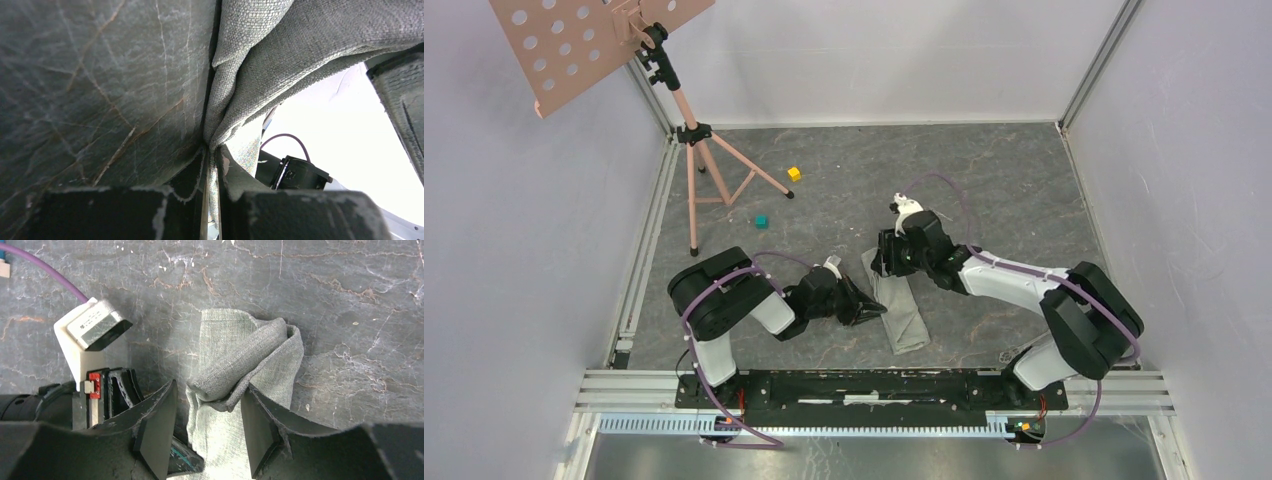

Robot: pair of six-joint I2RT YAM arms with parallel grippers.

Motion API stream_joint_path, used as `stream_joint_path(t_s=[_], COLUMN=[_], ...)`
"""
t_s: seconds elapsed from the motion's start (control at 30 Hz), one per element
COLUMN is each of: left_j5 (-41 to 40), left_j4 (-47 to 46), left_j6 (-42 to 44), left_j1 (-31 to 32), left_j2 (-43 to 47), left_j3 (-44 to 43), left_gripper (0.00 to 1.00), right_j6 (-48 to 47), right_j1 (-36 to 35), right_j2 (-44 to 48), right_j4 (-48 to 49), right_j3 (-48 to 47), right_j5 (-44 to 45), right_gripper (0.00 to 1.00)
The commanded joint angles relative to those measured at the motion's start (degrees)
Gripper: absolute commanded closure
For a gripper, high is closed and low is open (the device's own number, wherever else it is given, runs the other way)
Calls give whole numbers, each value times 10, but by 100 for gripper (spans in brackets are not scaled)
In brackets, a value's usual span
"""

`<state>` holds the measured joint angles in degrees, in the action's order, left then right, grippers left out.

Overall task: Fold the napkin into a case and place the utensils inside
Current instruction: Pick up the top corner of the smaller rectangle folded napkin.

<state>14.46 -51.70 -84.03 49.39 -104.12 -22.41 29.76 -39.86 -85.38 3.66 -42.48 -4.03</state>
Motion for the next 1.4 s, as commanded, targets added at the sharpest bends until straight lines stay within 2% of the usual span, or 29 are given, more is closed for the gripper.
stream_joint_path(t_s=[0.0,0.37,0.63,1.1,1.37], left_j5=[-41,-39,-37,-34,-34], left_j4=[82,91,92,97,95], left_j6=[13,21,21,27,26], left_j1=[4,4,4,4,4], left_j2=[-7,-5,-6,-3,-6], left_j3=[1,-5,-7,-10,-9], left_gripper=[93,93,93,93,93], right_j6=[6,-10,-15,5,14], right_j1=[-33,-112,-159,-173,-173], right_j2=[-15,-65,-96,-118,-136], right_j4=[-36,-151,-207,-195,-177], right_j3=[-50,-135,-190,-186,-195], right_j5=[102,275,366,404,389], right_gripper=[45,45,45,49,48])
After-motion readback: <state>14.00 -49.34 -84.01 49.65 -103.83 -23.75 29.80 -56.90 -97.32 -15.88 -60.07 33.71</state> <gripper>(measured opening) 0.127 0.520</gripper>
